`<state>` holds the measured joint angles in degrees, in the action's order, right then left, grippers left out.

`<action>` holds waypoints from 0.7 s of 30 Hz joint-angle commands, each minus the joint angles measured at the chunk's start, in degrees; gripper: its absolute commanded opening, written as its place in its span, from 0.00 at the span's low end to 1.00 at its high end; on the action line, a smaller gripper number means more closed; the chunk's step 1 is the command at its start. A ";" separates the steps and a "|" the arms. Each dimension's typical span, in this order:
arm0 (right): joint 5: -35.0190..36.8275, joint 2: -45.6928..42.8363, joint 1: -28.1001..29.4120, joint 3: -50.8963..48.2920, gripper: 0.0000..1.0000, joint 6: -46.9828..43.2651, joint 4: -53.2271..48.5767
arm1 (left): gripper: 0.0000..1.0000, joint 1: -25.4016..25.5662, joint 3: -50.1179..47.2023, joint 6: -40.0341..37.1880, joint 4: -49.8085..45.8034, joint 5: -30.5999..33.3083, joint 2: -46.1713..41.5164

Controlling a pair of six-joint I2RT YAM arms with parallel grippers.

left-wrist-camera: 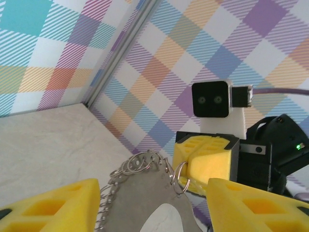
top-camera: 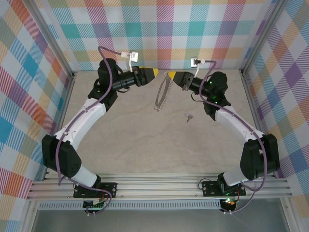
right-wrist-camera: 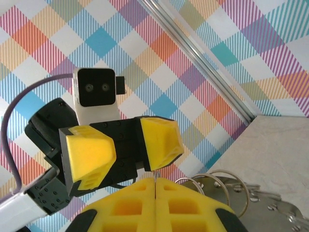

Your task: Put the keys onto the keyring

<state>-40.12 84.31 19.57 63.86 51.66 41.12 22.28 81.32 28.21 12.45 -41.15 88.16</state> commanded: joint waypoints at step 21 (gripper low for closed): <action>4.77 1.37 0.20 -1.41 0.00 6.76 15.15 | 0.43 2.08 -4.94 20.92 29.65 -5.87 4.65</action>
<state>-36.71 85.49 19.57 63.18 56.82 50.17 23.33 76.95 46.96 36.60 -46.41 92.53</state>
